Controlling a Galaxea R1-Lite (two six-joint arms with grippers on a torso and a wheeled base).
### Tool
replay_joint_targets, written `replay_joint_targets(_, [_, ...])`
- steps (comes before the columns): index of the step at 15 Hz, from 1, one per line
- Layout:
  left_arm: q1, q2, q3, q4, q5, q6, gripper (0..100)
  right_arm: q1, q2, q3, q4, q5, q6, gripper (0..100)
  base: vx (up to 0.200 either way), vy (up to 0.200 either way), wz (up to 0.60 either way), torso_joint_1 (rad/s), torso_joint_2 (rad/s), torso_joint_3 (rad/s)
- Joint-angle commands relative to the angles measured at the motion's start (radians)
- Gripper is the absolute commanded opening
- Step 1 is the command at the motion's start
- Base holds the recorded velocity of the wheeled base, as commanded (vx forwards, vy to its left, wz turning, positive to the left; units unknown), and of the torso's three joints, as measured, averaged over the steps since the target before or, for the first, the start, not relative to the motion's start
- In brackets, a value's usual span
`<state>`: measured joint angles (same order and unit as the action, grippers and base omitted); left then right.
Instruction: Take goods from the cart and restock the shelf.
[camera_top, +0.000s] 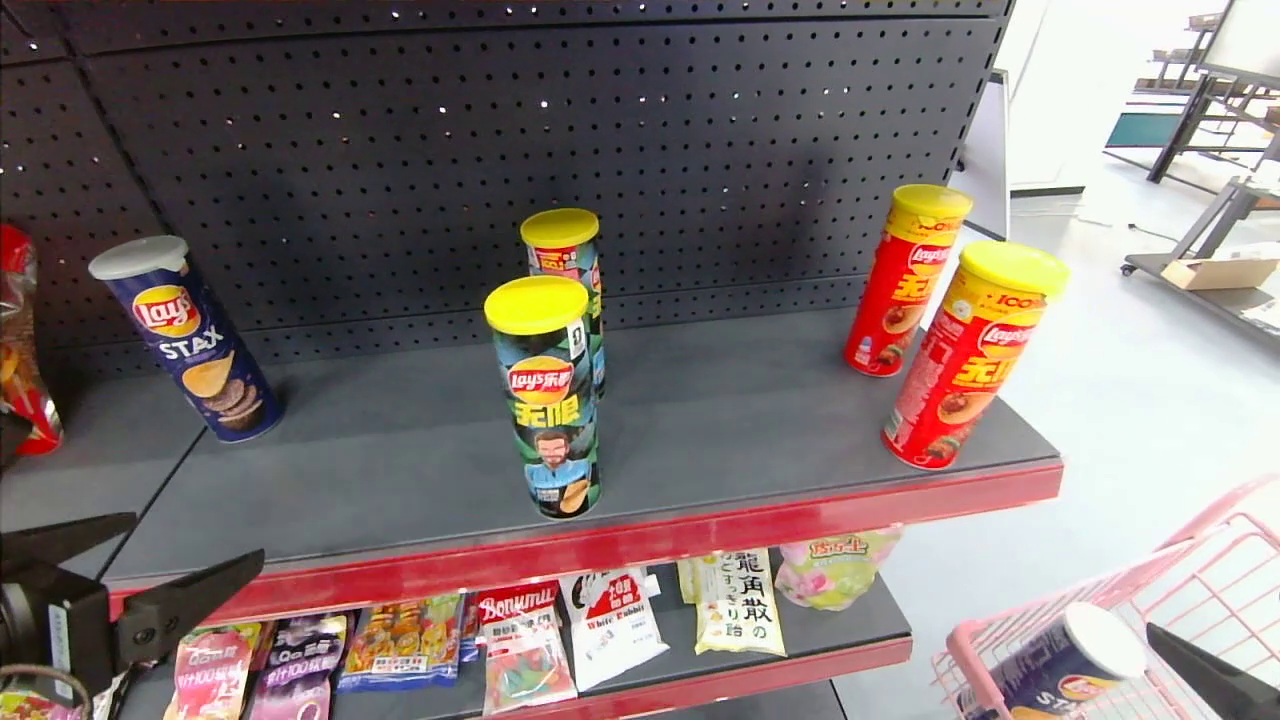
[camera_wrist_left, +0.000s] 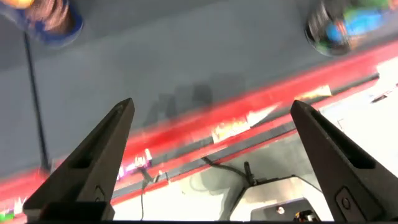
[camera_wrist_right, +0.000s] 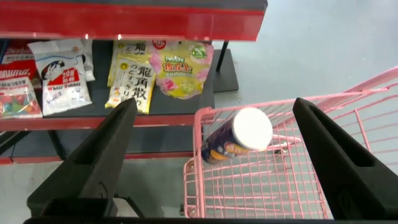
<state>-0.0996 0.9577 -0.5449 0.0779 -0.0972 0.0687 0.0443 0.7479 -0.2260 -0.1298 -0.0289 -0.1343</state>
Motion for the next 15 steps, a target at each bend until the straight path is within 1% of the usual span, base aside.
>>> replay_joint_targets(1, [0.0,-0.016,0.014,0.0,-0.001,0.0,100,0.0,-0.001,0.0,-0.001,0.0,0.001,100,-0.2,0.0,0.0,-0.012,-0.01,-0.002])
replay_joint_targets(3, [0.0,-0.022,0.026,-0.001,-0.001,0.002,100,0.0,0.001,0.0,-0.001,0.0,0.001,100,-0.2,0.0,0.0,-0.002,0.0,0.002])
replay_joint_targets(8, [0.0,-0.046,0.037,-0.001,0.001,0.002,100,0.002,0.005,0.011,0.001,0.0,-0.022,100,0.0,0.0,0.0,0.0,0.0,0.0])
replay_joint_targets(15, [0.001,-0.054,0.052,0.0,0.001,0.0,100,0.006,0.036,0.016,-0.001,0.003,-0.025,100,0.0,0.0,-0.6,0.008,0.0,0.001])
